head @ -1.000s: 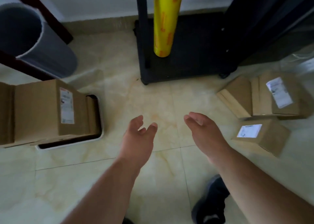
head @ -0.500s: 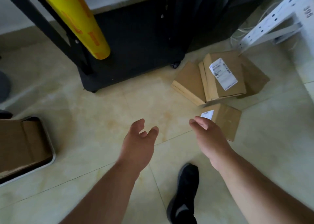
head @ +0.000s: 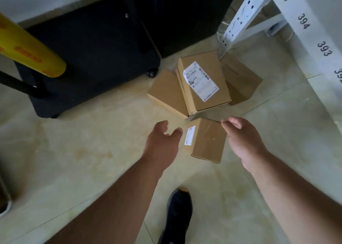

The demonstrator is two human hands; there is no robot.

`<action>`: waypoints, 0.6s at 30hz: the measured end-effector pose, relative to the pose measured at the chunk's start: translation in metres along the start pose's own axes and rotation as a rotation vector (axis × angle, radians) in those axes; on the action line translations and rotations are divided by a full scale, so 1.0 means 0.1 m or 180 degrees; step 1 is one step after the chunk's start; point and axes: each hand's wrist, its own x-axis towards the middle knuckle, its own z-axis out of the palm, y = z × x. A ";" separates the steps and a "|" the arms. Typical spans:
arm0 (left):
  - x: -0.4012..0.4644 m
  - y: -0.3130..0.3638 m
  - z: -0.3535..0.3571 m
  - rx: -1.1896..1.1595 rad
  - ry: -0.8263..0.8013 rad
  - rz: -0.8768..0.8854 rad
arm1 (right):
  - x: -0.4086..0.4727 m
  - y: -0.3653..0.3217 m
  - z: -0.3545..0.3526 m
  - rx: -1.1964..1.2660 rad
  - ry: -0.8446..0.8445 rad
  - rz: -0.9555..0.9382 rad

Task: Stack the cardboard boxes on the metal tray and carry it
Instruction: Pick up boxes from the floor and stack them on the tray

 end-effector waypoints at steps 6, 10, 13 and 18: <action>0.22 -0.21 0.57 0.0493 -0.0557 -0.0170 | 0.23 0.34 0.05 -0.0061 -0.0175 0.0666; 0.33 -0.24 0.77 0.0684 -0.0799 -0.0144 | 0.26 0.48 0.17 -0.0066 -0.0280 0.0943; 0.31 -0.22 0.82 0.0774 -0.0975 -0.0049 | 0.21 0.52 0.23 0.0218 -0.0372 0.1116; 0.15 -0.31 0.78 0.0550 -0.0845 0.0112 | 0.03 0.50 0.26 0.0615 -0.0380 0.1384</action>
